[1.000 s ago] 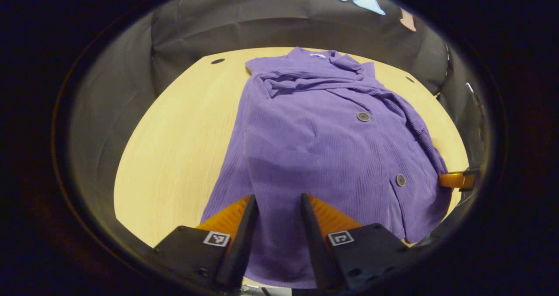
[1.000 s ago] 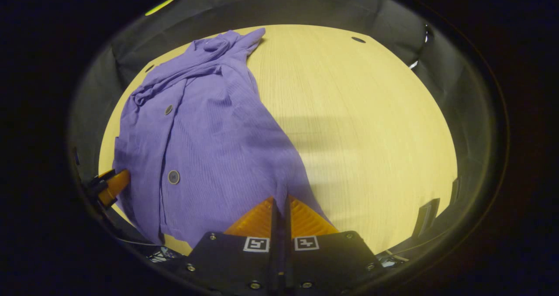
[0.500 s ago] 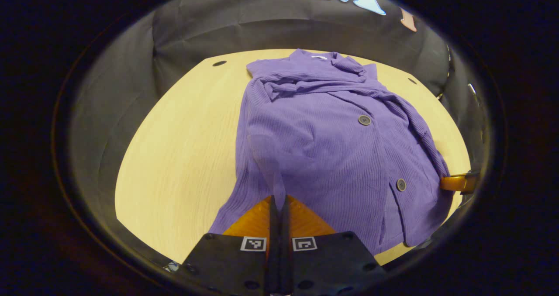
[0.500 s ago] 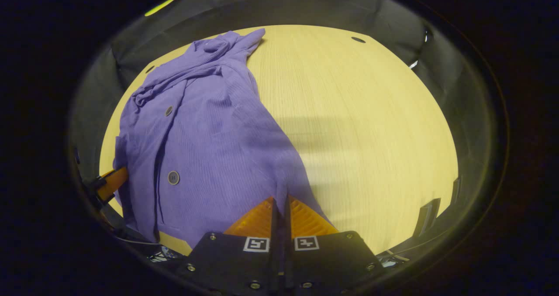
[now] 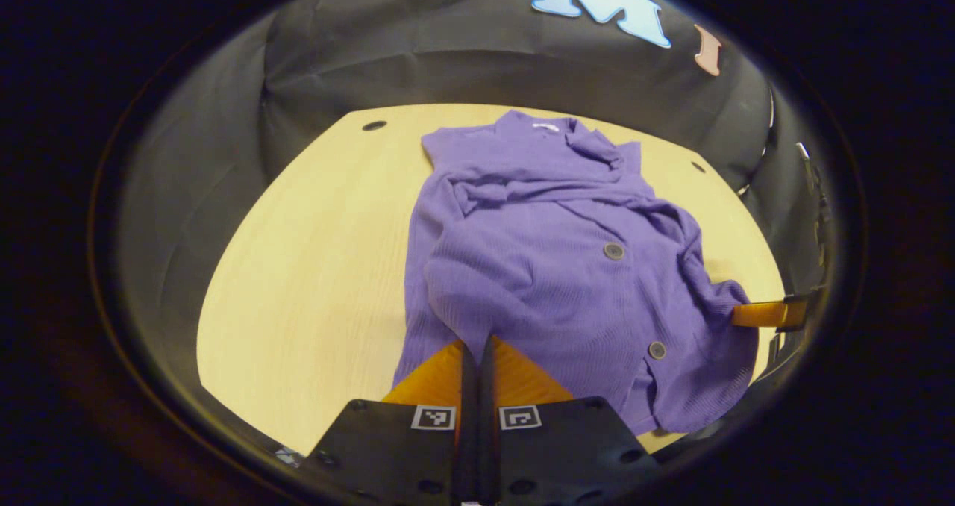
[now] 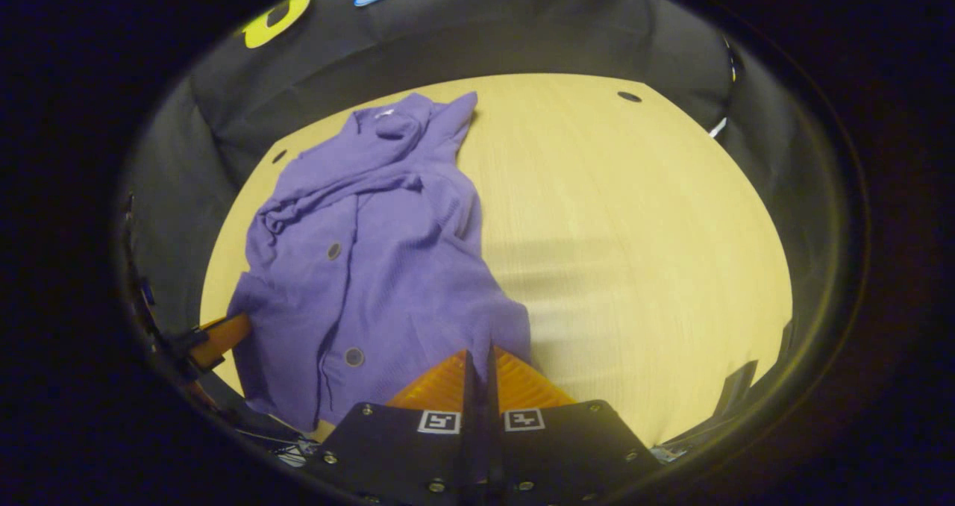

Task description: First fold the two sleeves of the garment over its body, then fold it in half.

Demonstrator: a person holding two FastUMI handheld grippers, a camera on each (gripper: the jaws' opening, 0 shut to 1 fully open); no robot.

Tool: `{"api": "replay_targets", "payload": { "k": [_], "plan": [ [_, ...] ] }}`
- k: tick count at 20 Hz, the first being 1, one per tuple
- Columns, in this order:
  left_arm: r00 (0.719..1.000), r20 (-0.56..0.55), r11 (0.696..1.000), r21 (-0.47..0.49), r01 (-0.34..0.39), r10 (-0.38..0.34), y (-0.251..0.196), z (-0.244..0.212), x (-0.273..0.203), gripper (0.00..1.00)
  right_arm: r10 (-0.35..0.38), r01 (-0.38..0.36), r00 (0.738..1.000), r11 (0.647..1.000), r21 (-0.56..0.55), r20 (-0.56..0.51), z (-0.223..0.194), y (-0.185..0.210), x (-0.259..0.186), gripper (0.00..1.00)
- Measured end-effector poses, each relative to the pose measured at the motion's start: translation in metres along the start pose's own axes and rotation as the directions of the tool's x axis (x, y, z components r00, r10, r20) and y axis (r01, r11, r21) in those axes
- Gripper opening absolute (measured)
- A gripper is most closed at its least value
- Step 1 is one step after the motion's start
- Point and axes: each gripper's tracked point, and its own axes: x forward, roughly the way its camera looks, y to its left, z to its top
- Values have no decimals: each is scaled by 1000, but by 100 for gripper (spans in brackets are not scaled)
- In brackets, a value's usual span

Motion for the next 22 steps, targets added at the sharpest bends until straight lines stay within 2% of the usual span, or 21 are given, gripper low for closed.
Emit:
{"api": "replay_targets", "payload": {
  "k": [5, 11, 16, 22],
  "plan": [
    [997, 71, 1000, 5, 16, -16, -2, 58, 2, 7, 58, -60, 992, 998, 10, 108, 62, 27, -5, 7],
    [992, 121, 1000, -9, 26, -24, 2, 118, 19, 7, 70, -75, 974, 997, 13, 214, 140, 29, 0, 6],
    [989, 143, 999, 10, 47, -48, -11, 147, 30, 7, 60, -64, 977, 998, 13, 204, 142, 22, 4, 6],
    [974, 208, 994, 79, 75, -90, -35, 213, 51, 7, 101, -109, 977, 993, 38, 187, 156, 29, 22, 6]
  ]
}}
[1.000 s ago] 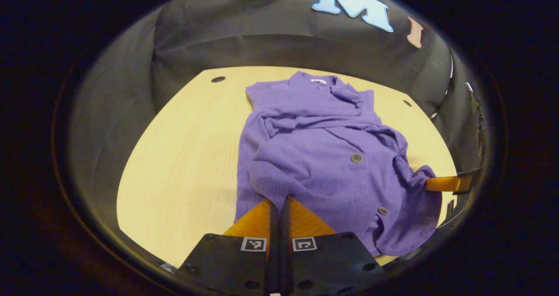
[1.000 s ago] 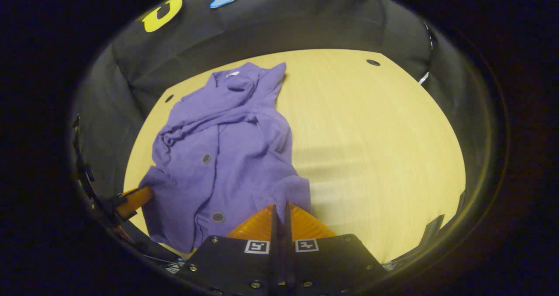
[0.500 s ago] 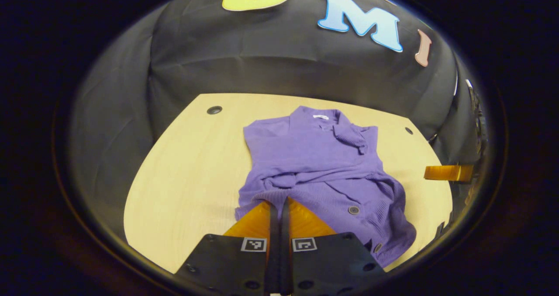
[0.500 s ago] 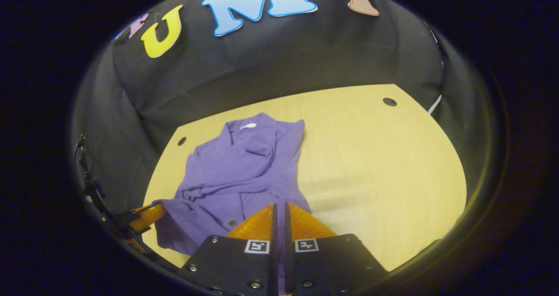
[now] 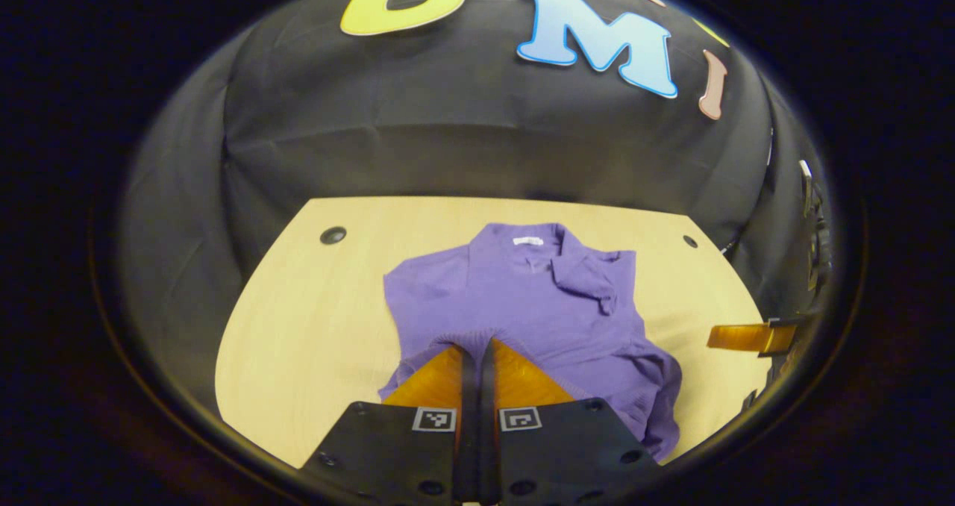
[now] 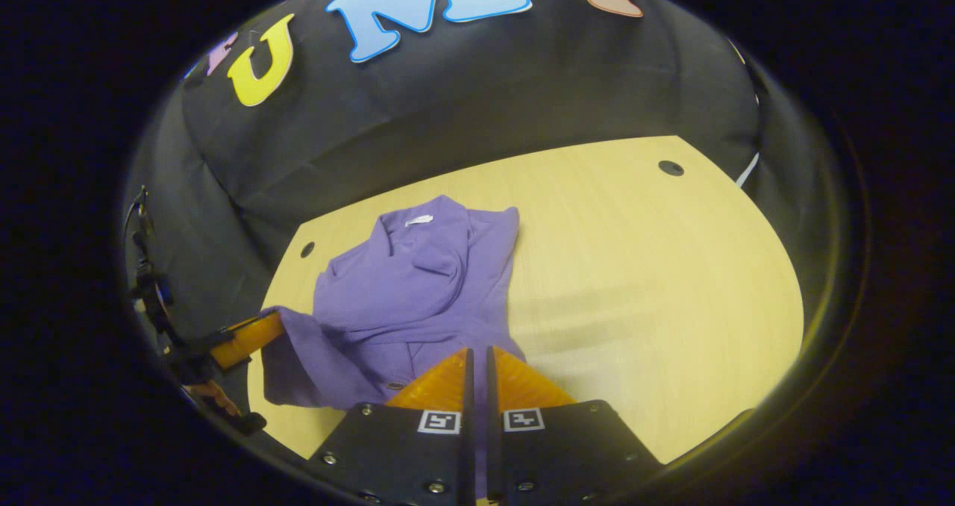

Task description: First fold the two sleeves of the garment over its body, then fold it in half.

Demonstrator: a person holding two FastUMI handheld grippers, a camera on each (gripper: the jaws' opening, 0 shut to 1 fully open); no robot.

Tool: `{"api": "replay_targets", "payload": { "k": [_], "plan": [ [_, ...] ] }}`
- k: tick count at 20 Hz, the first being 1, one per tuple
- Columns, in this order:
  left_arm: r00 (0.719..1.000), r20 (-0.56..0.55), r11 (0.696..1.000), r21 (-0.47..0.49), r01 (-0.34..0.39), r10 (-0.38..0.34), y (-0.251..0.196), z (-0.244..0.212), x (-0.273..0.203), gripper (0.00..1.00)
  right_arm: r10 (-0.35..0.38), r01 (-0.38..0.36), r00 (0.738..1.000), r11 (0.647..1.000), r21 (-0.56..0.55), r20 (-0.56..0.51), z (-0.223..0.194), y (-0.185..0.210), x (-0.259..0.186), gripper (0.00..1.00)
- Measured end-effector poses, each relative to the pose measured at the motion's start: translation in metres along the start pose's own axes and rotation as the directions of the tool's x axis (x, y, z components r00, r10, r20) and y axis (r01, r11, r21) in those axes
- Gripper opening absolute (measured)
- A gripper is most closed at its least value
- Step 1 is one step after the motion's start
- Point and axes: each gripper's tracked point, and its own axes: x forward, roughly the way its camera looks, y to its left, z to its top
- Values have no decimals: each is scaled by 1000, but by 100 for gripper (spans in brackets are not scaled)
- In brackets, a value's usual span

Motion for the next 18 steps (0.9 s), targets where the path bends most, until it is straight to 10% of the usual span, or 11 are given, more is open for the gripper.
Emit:
{"api": "replay_targets", "payload": {
  "k": [18],
  "plan": [
    [993, 116, 998, 64, 21, -28, 7, 115, 155, 7, 43, -41, 998, 998, -50, 55, 119, 11, 130, 6]
  ]
}}
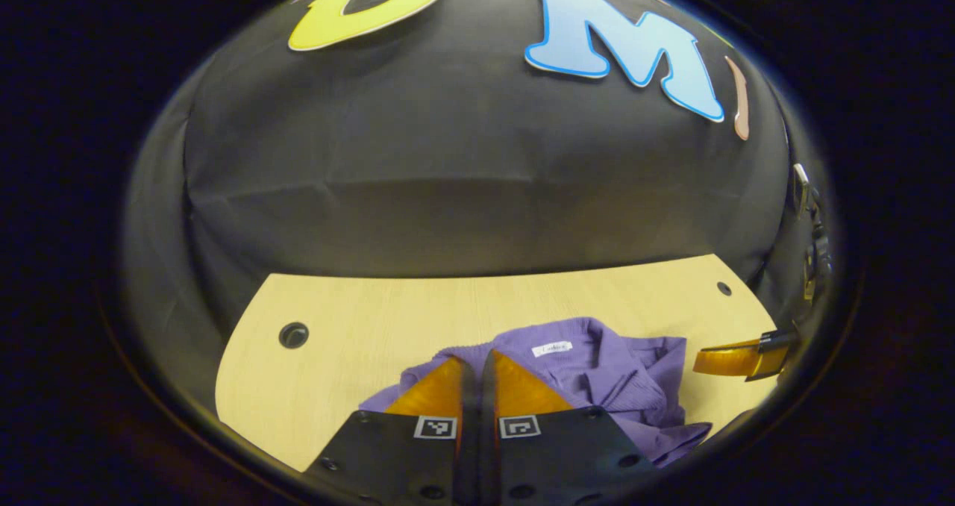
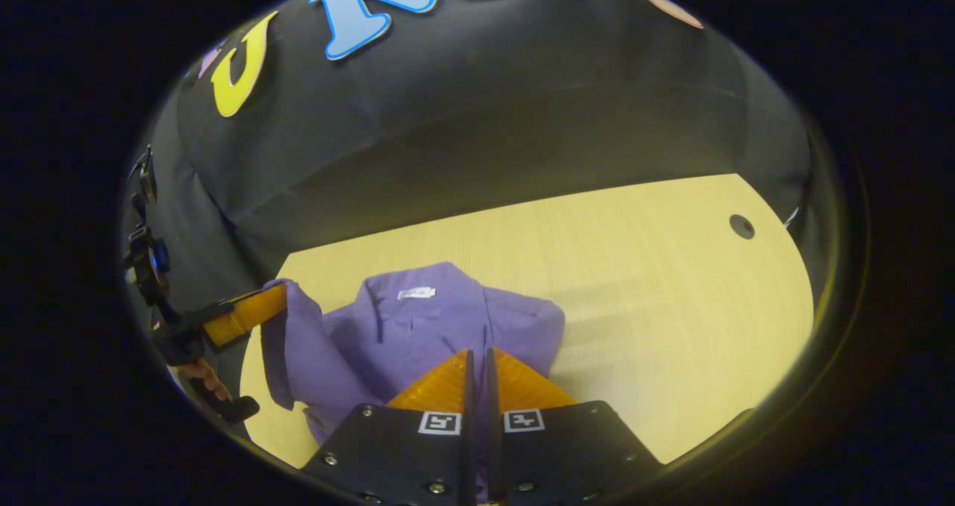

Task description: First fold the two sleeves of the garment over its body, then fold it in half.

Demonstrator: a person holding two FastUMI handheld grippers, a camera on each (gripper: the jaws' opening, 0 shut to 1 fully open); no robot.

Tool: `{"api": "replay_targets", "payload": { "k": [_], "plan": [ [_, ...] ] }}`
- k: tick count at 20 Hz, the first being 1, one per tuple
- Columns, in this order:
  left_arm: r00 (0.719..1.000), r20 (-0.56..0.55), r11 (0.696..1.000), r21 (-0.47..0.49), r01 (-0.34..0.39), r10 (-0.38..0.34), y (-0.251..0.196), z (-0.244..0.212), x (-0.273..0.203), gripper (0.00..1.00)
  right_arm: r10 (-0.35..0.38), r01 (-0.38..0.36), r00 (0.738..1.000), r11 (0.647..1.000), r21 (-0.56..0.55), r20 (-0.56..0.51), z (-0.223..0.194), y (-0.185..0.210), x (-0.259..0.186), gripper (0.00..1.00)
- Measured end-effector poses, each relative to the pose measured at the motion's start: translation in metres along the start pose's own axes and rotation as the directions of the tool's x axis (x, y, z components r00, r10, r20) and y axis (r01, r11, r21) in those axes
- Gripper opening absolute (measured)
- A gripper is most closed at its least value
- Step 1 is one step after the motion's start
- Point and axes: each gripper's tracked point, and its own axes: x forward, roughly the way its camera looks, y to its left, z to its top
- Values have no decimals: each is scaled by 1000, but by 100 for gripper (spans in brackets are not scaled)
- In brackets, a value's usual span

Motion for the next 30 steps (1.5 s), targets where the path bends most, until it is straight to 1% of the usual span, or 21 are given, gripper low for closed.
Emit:
{"api": "replay_targets", "payload": {
  "k": [2, 4, 6, 9, 11, 14, 18, 20, 21, 22, 24, 25, 26, 30],
  "plan": [
    [1000, -19, 1000, 7, 7, -7, -3, -4, 25, 6, -5, 5, 1000, 1000, -3, 11, 8, -4, 17, 6],
    [999, -44, 1000, 6, 4, -4, 0, -17, 48, 6, -11, 11, 1000, 1000, 2, 22, 17, -7, 35, 6],
    [998, -60, 1000, -1, -2, 2, 3, -29, 65, 7, -19, 19, 999, 1000, 7, 34, 23, -10, 51, 6],
    [997, -81, 999, -26, -20, 18, 14, -47, 84, 6, -33, 33, 999, 999, 16, 38, 24, -25, 75, 6],
    [996, -83, 999, -41, -20, 16, 16, -53, 90, 6, -41, 40, 999, 999, 22, 27, 18, -29, 86, 6],
    [996, -92, 999, -35, -23, 20, 17, -58, 94, 7, -45, 45, 999, 999, 8, 24, 14, -31, 94, 6],
    [995, -96, 999, -43, -22, 18, 16, -60, 95, 6, -51, 51, 999, 999, -15, 16, 7, -28, 96, 6],
    [994, -106, 999, -32, -28, 24, 16, -59, 93, 6, -51, 52, 998, 998, -32, 21, 9, -26, 94, 6],
    [992, -117, 999, -16, -40, 38, 17, -63, 91, 8, -49, 50, 998, 998, -41, 29, 11, -23, 90, 6],
    [989, -134, 998, 5, -61, 61, 19, -62, 88, 19, -45, 47, 998, 998, -47, 36, 14, -20, 85, 6],
    [989, -134, 998, -17, -57, 54, 13, -58, 77, 40, -33, 36, 998, 998, -54, 45, 19, -15, 74, 6],
    [992, -121, 998, -40, -53, 48, 10, -50, 70, 43, -29, 31, 998, 998, -58, 50, 22, -12, 66, 6],
    [993, -105, 997, -58, -52, 46, 8, -40, 61, 42, -23, 27, 998, 998, -65, 56, 25, -9, 58, 6],
    [997, -62, 996, -67, -52, 48, 1, -12, 13, 43, -4, 12, 996, 996, -85, 91, 41, 10, 16, 6]
  ]
}}
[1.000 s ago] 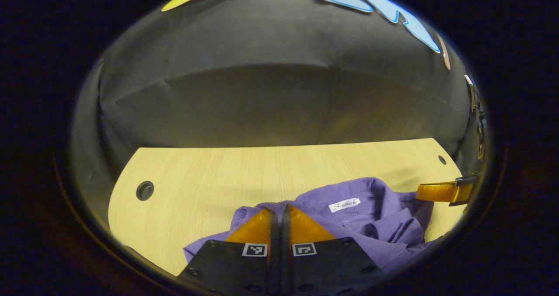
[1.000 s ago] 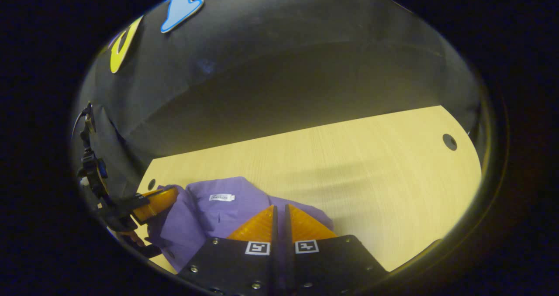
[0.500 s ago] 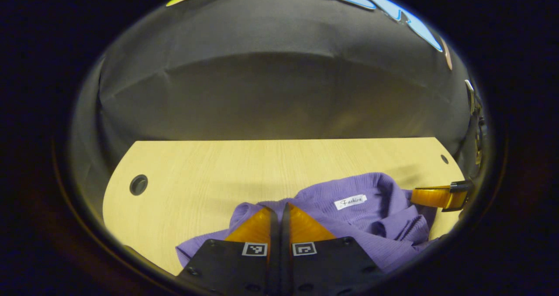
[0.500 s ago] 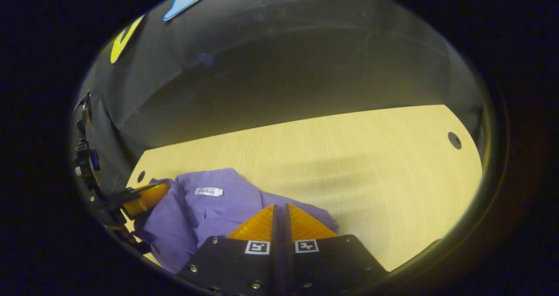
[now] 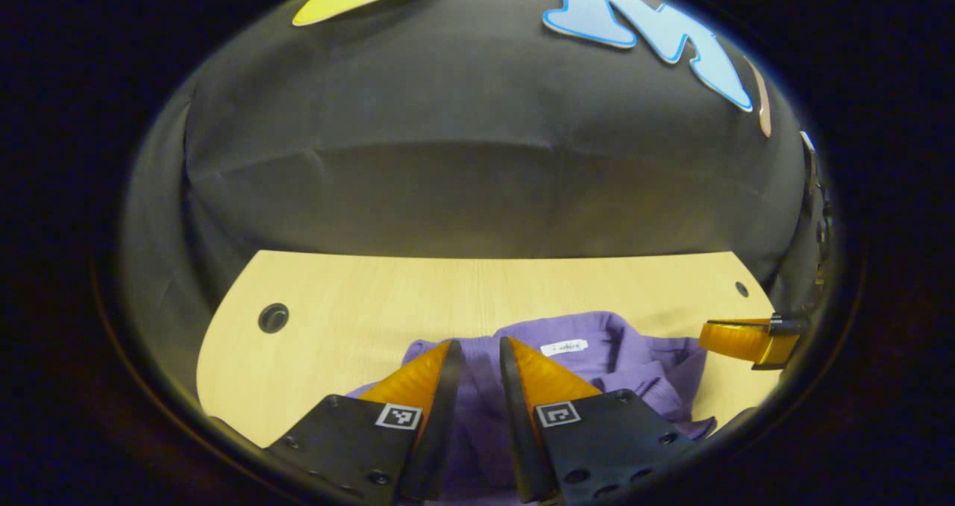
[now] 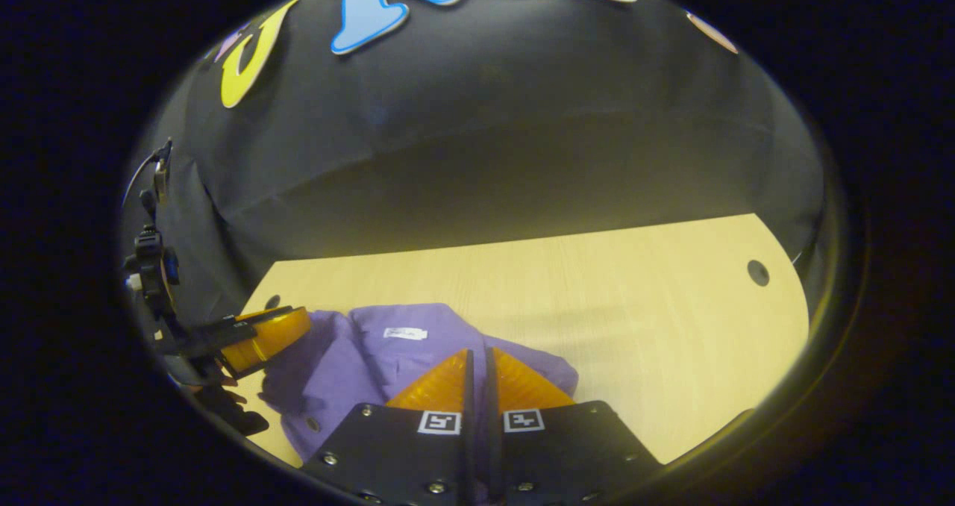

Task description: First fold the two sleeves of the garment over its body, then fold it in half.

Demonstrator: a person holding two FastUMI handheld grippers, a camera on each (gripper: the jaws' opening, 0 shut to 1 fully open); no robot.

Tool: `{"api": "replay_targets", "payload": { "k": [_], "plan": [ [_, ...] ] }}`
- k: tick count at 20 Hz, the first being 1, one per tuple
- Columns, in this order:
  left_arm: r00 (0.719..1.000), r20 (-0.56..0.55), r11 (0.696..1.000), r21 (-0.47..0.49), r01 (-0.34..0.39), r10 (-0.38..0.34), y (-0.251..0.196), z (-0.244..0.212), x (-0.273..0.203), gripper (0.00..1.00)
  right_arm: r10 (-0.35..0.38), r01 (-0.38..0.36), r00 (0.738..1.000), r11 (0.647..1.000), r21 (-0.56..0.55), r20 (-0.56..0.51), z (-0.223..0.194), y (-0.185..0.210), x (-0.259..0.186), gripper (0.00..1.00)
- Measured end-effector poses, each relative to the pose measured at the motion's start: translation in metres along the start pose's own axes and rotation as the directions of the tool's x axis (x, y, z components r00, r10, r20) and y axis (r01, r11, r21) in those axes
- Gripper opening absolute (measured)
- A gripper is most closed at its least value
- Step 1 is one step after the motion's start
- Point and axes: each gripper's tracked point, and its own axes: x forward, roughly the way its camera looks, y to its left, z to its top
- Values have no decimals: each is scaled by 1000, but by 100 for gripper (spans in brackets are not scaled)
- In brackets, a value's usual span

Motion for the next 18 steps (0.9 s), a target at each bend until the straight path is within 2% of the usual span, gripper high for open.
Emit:
{"api": "replay_targets", "payload": {
  "k": [6, 12, 15, 16, 18],
  "plan": [
    [997, 80, 1000, 12, 12, -13, -12, 23, -104, 43, 17, -15, 996, 1000, -22, 83, 22, 24, -88, 6],
    [987, 158, 999, 17, 33, -36, -35, 27, -201, 41, 28, -23, 986, 999, -33, 163, 16, 42, -180, 6],
    [982, 180, 998, 22, 56, -59, -52, 18, -251, 58, 29, -22, 979, 999, -34, 201, 8, 45, -225, 6],
    [980, 189, 998, 23, 57, -61, -55, 13, -266, 54, 27, -20, 978, 999, -34, 209, 5, 46, -238, 6],
    [974, 218, 998, 30, 57, -63, -61, 9, -291, 55, 26, -20, 974, 999, -28, 224, -4, 46, -263, 6]
  ]
}}
